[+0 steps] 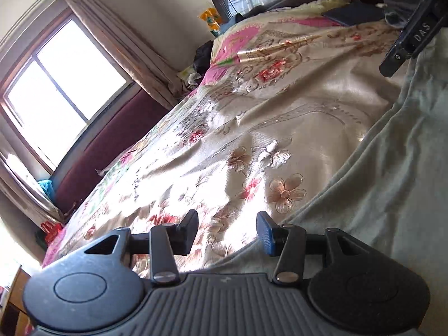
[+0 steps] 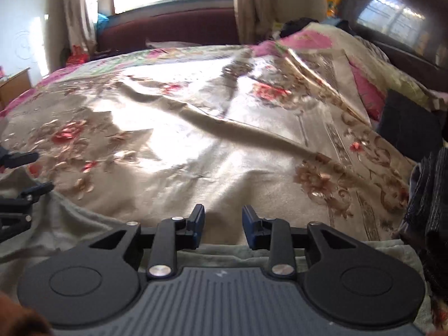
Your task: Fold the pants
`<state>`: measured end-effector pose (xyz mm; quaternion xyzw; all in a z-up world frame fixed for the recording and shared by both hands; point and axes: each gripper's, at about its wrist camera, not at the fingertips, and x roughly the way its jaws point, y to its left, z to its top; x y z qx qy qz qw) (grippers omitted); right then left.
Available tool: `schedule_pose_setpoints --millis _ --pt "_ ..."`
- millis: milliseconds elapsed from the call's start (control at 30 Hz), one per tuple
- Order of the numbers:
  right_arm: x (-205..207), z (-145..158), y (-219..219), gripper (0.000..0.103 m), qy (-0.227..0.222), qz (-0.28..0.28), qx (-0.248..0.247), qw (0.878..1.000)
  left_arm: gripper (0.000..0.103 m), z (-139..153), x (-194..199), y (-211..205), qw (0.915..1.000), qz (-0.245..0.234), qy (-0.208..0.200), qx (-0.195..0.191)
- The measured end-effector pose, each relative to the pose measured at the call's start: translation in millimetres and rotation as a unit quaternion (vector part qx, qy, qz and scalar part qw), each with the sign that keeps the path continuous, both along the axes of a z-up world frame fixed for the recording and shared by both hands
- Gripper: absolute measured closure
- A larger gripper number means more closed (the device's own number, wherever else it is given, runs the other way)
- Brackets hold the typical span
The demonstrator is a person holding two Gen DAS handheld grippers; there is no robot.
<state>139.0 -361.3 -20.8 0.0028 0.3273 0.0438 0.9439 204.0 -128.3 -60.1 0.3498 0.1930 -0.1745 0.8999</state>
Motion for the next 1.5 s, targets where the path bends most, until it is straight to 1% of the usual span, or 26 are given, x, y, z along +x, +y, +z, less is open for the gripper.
schedule_pose_setpoints --millis 33,100,167,233,300,333,367,433,467,500,567,633,667,700,767,833,900,967,1000,1067,1133,1267,1300,1333,1400,1500 --pt "-11 3 6 0.067 0.001 0.032 0.007 0.999 0.042 3 -10 8 0.9999 -0.006 0.007 -0.013" --pt "-25 3 24 0.065 0.013 0.086 0.015 0.996 0.041 7 -34 20 0.9990 -0.027 0.023 -0.027" --pt "-26 -5 47 0.062 0.026 0.128 -0.025 0.991 0.041 7 -55 26 0.9977 -0.048 0.040 -0.028" --pt "-17 -14 65 0.060 0.038 0.139 -0.061 0.988 0.041 6 -70 32 0.9970 -0.058 0.047 -0.020" --pt "-3 -21 72 0.060 0.052 0.146 -0.059 0.986 0.040 5 -75 39 0.9972 -0.060 0.043 -0.012" --pt "3 -24 75 0.060 0.055 0.142 -0.071 0.986 0.040 6 -75 43 0.9977 -0.055 0.039 -0.009" --pt "10 -29 77 0.058 0.064 0.134 -0.090 0.985 0.040 8 -73 48 0.9982 -0.046 0.038 -0.009" --pt "19 -35 73 0.050 0.082 0.117 -0.090 0.986 0.040 17 -67 66 0.9982 -0.022 0.051 -0.022" --pt "20 -33 70 0.049 0.090 0.106 -0.090 0.986 0.040 20 -65 80 0.9979 -0.003 0.060 -0.026" --pt "20 -30 67 0.049 0.097 0.093 -0.096 0.986 0.040 22 -67 96 0.9974 0.014 0.066 -0.027" --pt "15 -19 67 0.055 0.100 0.072 -0.103 0.987 0.039 20 -73 127 0.9950 0.049 0.083 -0.025" --pt "10 2 76 0.056 0.085 0.093 -0.056 0.990 0.038 13 -82 165 0.9898 0.091 0.105 -0.029" --pt "10 12 86 0.056 0.079 0.112 -0.024 0.990 0.037 13 -88 182 0.9876 0.104 0.110 -0.042" --pt "15 20 102 0.056 0.076 0.132 0.003 0.988 0.032 15 -94 199 0.9846 0.114 0.116 -0.064" --pt "35 25 136 0.056 0.081 0.175 0.036 0.981 0.027 18 -102 217 0.9806 0.131 0.121 -0.081" --pt "60 21 171 0.057 0.086 0.211 0.061 0.972 0.024 13 -112 225 0.9800 0.140 0.112 -0.085" --pt "92 9 206 0.057 0.108 0.241 0.079 0.961 0.024 9 -119 226 0.9806 0.142 0.100 -0.092" --pt "117 -4 227 0.056 0.145 0.262 0.101 0.949 0.024 10 -121 226 0.9807 0.143 0.093 -0.095" --pt "125 -9 235 0.057 0.161 0.276 0.108 0.942 0.024 11 -120 224 0.9819 0.139 0.090 -0.092" --pt "131 -15 247 0.055 0.192 0.304 0.092 0.928 0.024 15 -120 226 0.9844 0.127 0.082 -0.089" --pt "129 -13 249 0.055 0.207 0.337 0.084 0.915 0.024 18 -119 230 0.9851 0.120 0.082 -0.092" --pt "127 1 244 0.055 0.247 0.400 0.138 0.871 0.022 19 -110 240 0.9832 0.119 0.090 -0.106" --pt "125 5 244 0.056 0.244 0.416 0.140 0.865 0.022 19 -109 242 0.9833 0.118 0.089 -0.106" --pt "125 7 245 0.056 0.236 0.423 0.133 0.865 0.022 19 -108 244 0.9837 0.119 0.085 -0.105" --pt "137 1 251 0.055 0.233 0.408 0.120 0.875 0.022 19 -106 248 0.9841 0.124 0.077 -0.101" --pt "161 -18 252 0.058 0.243 0.364 0.157 0.885 0.022 21 -104 255 0.9838 0.140 0.058 -0.096"
